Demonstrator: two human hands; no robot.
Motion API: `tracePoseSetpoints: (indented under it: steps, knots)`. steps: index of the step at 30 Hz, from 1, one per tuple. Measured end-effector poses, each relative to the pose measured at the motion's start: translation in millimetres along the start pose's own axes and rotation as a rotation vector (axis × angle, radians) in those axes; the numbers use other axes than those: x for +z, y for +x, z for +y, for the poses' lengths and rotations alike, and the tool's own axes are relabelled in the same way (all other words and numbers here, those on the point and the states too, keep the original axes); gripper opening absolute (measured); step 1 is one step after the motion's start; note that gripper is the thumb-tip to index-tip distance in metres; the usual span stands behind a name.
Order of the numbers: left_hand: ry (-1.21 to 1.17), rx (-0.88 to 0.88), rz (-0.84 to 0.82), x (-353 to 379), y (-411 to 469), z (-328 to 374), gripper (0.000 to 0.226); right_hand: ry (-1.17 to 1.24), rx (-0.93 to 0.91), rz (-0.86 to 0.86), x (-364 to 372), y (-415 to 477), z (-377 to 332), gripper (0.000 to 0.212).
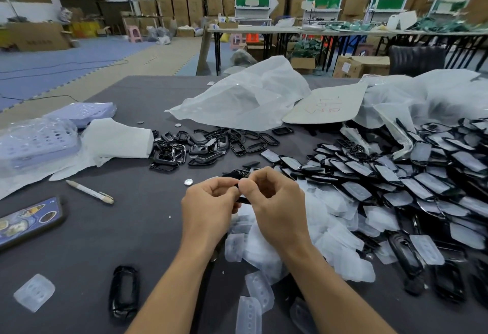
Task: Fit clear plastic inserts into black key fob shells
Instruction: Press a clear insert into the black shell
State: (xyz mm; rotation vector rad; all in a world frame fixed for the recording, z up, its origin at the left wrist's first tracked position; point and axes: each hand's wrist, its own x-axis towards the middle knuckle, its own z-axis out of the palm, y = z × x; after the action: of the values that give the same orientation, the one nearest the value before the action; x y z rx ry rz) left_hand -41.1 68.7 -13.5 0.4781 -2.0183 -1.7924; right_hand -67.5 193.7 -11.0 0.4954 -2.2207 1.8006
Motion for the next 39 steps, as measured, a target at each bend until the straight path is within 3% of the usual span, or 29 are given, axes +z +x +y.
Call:
tracePoseSetpoints:
  steps: [2,5,10,17,20,26,31,39]
  knots:
    - [-0.011,-0.003,-0.01,1,2,0,0.032,0.052,0.008,-0.017,0,1,-1,0.012]
    - [-0.045,-0.044,-0.018,3,7,-3,0.039,0.112,0.062,-0.001,1,4,0,0.028]
    - [-0.148,-0.09,-0.029,3,10,-5,0.025,0.236,0.143,0.044,-6,11,4,0.013]
    - [-0.321,-0.134,-0.101,1,9,0,0.019,0.346,0.241,0.051,-8,16,10,0.024]
    - [-0.341,-0.149,-0.111,0,12,0,0.024,0.345,0.242,0.034,-8,16,10,0.03]
    - [-0.33,-0.15,-0.099,-1,13,-1,0.026,0.305,0.21,0.106,-10,16,12,0.013]
    - [-0.321,-0.148,-0.09,-3,12,0,0.038,0.256,0.139,0.099,-16,17,12,0.017]
    - [-0.302,-0.156,-0.097,-2,10,1,0.026,0.242,0.114,0.115,-20,18,12,0.023]
